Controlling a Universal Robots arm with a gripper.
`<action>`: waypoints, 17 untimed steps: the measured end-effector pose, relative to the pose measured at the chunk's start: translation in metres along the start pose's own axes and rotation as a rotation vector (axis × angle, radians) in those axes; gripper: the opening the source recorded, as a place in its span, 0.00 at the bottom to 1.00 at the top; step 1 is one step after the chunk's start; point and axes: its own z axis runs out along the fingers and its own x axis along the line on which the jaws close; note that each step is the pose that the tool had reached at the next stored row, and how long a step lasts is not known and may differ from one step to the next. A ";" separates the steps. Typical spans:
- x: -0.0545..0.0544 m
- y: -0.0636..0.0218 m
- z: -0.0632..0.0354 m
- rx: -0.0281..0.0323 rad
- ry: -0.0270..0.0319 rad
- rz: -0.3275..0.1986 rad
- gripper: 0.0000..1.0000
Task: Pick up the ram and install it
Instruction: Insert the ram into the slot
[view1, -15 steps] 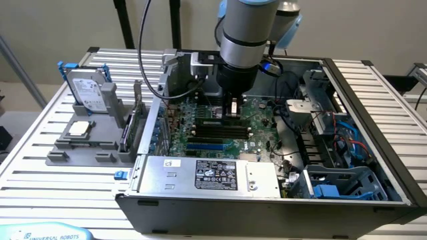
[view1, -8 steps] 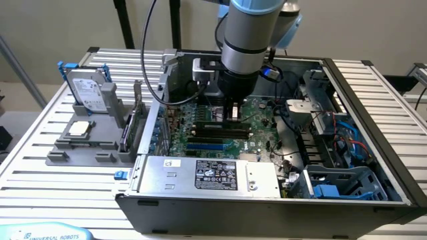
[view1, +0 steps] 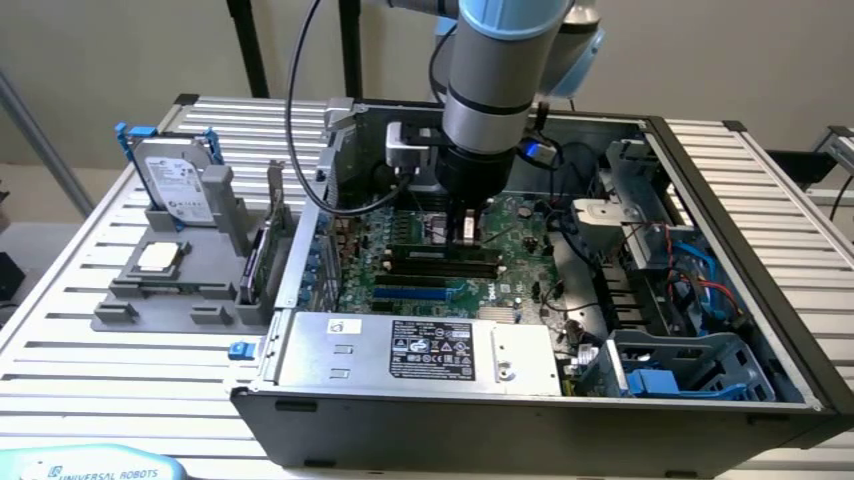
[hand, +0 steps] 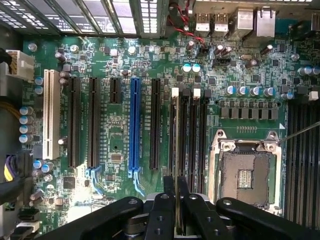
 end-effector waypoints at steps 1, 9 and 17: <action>0.000 -0.0001 0.0008 0.0002 -0.0002 0.001 0.14; 0.000 -0.0002 0.0051 0.0001 -0.0001 0.003 0.14; 0.000 -0.0003 0.0081 0.0000 0.0000 0.003 0.14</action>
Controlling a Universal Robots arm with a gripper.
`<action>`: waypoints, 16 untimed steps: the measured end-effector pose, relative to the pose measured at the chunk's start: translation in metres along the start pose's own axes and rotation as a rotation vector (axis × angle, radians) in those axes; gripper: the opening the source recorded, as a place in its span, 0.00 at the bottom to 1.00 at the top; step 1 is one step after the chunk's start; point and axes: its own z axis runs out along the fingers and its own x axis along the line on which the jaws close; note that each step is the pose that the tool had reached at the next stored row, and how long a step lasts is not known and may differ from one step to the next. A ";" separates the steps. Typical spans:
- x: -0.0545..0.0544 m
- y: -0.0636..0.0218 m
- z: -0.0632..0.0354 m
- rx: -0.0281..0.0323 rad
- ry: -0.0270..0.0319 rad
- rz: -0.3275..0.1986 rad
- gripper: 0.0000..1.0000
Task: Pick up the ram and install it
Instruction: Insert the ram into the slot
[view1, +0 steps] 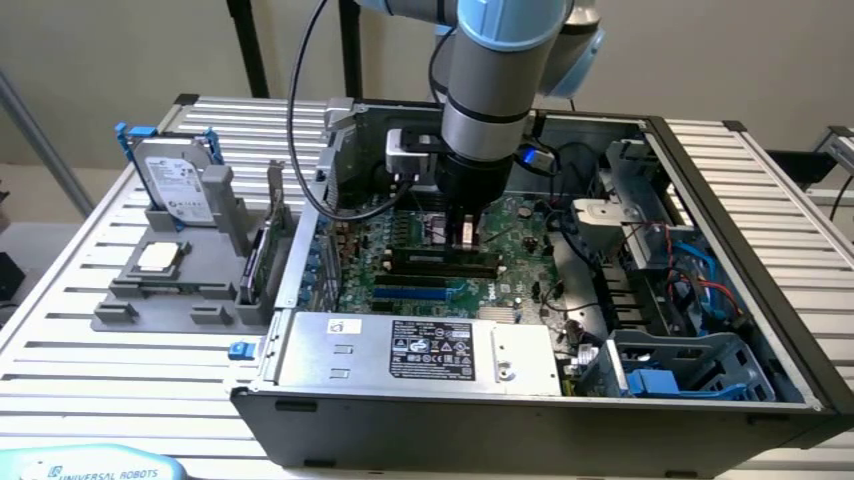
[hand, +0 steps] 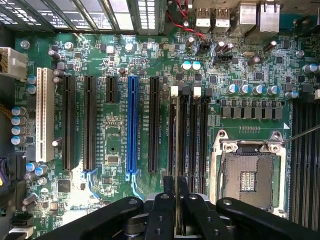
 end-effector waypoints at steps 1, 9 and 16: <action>0.000 0.0000 0.0002 0.0000 0.0000 0.000 0.14; 0.000 0.0002 0.0027 0.0016 0.0019 0.003 0.14; 0.000 0.0010 0.0036 0.0033 0.0037 0.006 0.14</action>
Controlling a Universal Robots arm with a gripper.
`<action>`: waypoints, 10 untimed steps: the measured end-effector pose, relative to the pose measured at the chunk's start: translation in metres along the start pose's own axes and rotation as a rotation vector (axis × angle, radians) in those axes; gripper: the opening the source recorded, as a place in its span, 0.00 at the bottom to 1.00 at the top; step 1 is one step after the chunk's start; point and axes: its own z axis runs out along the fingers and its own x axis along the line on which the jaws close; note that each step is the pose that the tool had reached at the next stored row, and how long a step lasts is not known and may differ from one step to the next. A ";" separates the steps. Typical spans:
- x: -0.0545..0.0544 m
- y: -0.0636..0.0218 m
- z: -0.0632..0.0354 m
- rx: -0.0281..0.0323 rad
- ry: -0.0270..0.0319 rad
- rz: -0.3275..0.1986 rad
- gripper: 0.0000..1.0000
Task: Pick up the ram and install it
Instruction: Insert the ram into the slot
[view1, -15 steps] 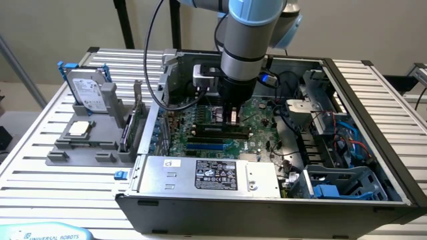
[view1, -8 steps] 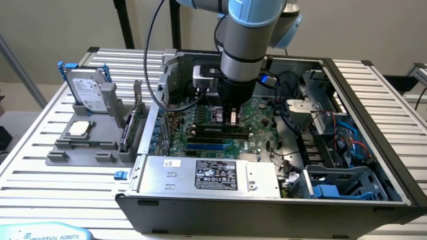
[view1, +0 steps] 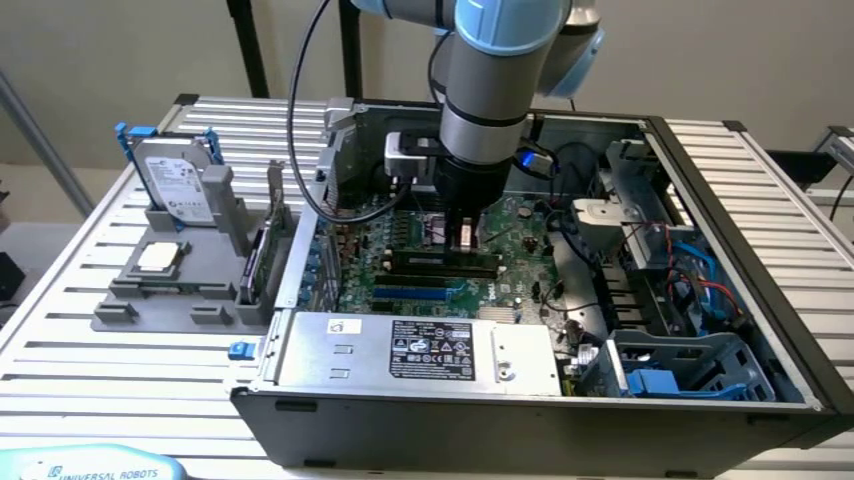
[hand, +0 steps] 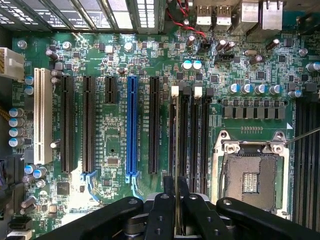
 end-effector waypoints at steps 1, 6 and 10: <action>0.000 0.0000 0.0001 0.0003 0.0005 0.000 0.14; 0.000 0.0000 0.0015 0.0015 0.0011 0.001 0.14; 0.000 0.0000 0.0032 0.0015 0.0012 0.001 0.14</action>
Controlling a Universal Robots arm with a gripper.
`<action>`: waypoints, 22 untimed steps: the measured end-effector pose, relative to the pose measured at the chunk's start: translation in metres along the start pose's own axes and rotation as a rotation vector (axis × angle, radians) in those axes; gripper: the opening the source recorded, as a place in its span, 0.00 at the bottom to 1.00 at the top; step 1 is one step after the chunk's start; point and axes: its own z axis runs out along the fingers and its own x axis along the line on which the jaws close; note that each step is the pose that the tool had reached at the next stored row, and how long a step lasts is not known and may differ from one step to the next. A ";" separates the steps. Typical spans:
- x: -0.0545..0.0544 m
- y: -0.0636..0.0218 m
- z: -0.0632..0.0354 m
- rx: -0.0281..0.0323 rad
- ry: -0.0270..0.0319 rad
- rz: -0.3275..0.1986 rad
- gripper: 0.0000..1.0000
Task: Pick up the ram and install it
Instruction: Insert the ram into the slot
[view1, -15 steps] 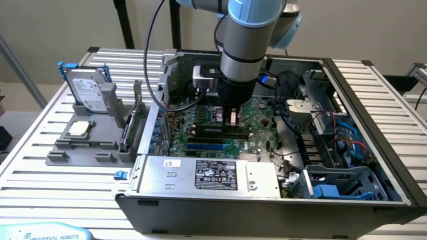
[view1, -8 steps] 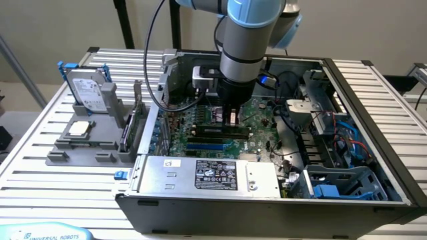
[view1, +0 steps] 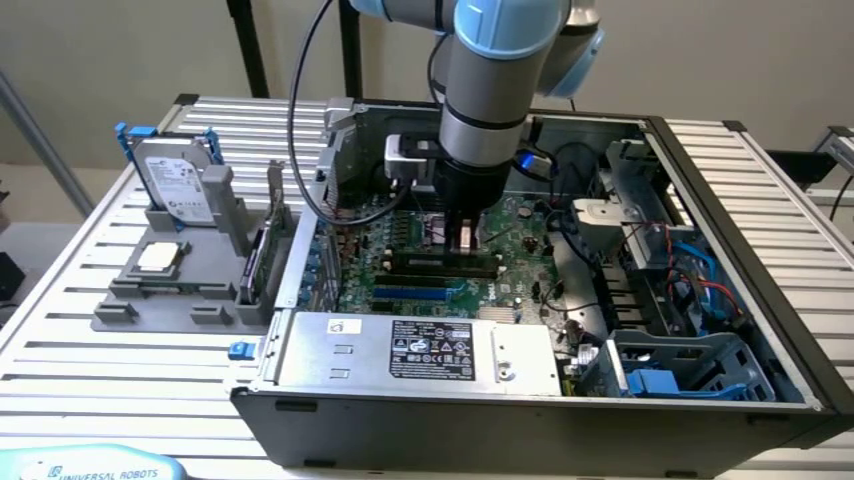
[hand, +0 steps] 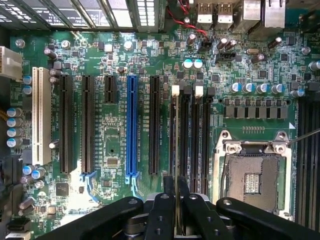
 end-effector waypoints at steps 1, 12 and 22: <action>0.000 0.0000 0.0004 0.0000 0.0000 0.000 0.14; 0.000 0.0001 -0.0011 0.0000 -0.0002 0.000 0.22; -0.001 0.0014 -0.0258 -0.0001 -0.0077 0.000 0.13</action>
